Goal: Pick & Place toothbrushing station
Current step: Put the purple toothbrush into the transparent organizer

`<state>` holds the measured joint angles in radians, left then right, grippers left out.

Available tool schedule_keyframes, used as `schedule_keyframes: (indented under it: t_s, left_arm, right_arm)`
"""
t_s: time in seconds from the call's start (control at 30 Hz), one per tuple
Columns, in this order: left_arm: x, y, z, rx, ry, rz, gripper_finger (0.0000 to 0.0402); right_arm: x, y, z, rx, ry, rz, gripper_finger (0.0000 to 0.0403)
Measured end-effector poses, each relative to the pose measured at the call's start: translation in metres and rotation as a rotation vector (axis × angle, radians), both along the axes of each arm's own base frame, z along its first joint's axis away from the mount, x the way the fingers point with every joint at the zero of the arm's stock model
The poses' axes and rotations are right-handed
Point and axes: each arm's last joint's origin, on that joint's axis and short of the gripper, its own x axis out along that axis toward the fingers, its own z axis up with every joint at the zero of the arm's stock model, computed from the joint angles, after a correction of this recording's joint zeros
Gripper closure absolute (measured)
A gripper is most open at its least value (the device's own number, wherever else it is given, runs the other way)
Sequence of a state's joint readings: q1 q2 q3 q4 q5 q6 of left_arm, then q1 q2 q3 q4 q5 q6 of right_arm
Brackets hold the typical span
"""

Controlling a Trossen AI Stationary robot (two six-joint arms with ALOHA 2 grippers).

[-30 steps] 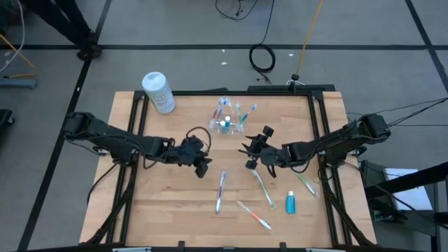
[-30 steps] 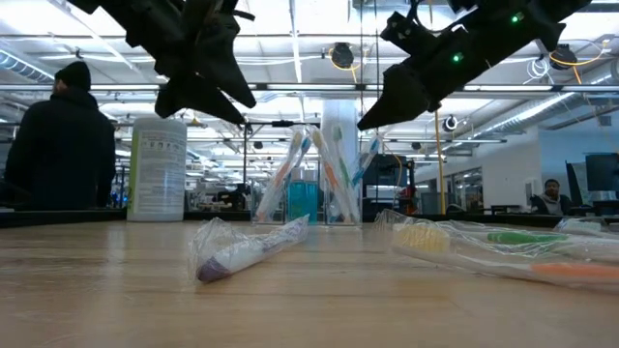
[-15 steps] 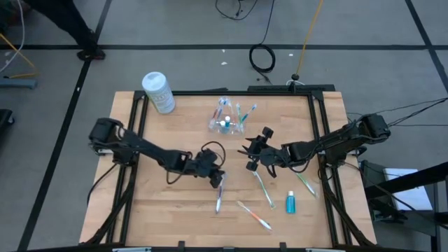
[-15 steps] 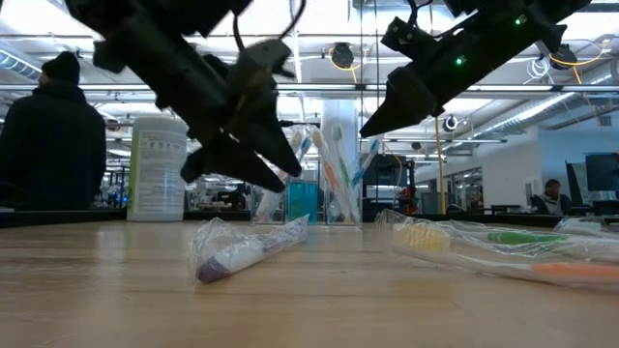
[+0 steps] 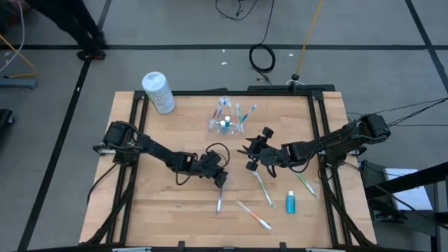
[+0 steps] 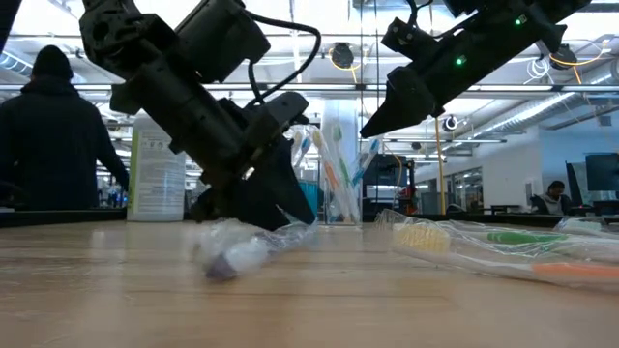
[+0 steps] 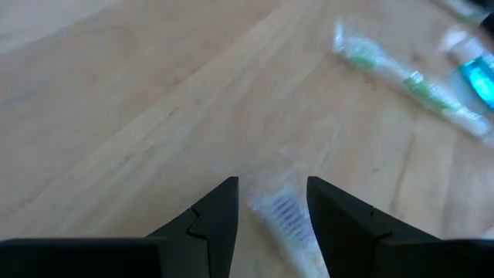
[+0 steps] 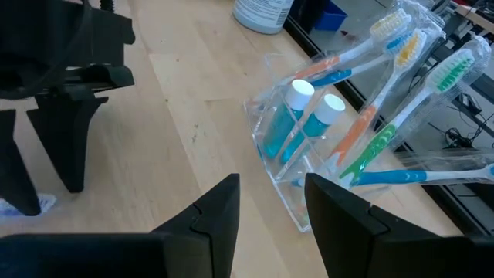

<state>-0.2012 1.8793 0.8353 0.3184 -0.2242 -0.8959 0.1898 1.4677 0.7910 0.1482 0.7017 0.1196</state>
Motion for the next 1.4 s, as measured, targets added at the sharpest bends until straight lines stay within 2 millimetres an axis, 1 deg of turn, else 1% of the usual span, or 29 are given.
schedule_keyframes:
  t_s: [0.07,0.17,0.23,0.37,0.57,0.7,0.77,0.9,1.0,1.13,1.23,1.4]
  left_arm:
    - [0.001,0.0,0.002,-0.006,-0.02,-0.001,0.0243]
    - [0.003,-0.002,0.003,-0.051,-0.033,-0.049,0.0243]
    - [0.002,-0.003,0.003,-0.074,-0.028,-0.077,0.0243]
    - [0.001,-0.004,0.001,-0.068,0.001,-0.091,0.0243]
    - [-0.001,-0.005,0.0,-0.016,0.018,-0.139,0.0243]
    - [-0.002,-0.013,0.0,0.073,0.021,-0.237,0.0243]
    - [-0.003,-0.017,0.0,0.085,0.013,-0.26,0.0243]
    - [-0.003,-0.024,0.002,0.117,-0.011,-0.262,0.0243]
    - [-0.004,-0.025,0.002,0.173,-0.008,-0.236,0.0243]
    - [-0.005,-0.024,0.001,0.187,-0.001,-0.228,0.0245]
    - [-0.004,-0.023,0.001,0.184,-0.002,-0.221,0.026]
    - [-0.004,-0.021,0.001,0.174,-0.002,-0.22,0.0312]
  right_arm:
    - [0.0,0.0,0.0,0.0,0.0,0.0,0.0264]
    - [0.0,0.0,0.0,0.0,0.001,0.0,0.0264]
    - [0.0,0.0,0.0,-0.001,0.002,0.0,0.0264]
    - [0.0,0.0,0.0,-0.001,0.003,0.0,0.0264]
    - [0.0,0.0,0.0,-0.001,0.004,0.0,0.0264]
    - [0.0,0.0,0.0,-0.001,0.004,0.0,0.0264]
    - [0.0,0.0,0.0,-0.001,0.004,0.0,0.0264]
    - [0.0,0.0,0.0,-0.001,0.004,0.0,0.0264]
    - [0.0,0.0,0.0,-0.001,0.004,0.0,0.0264]
    - [0.0,0.0,0.0,-0.001,0.004,0.0,0.0264]
    - [0.0,0.0,0.0,-0.001,0.004,0.0,0.0264]
    - [0.0,0.0,0.0,-0.001,0.004,0.0,0.0264]
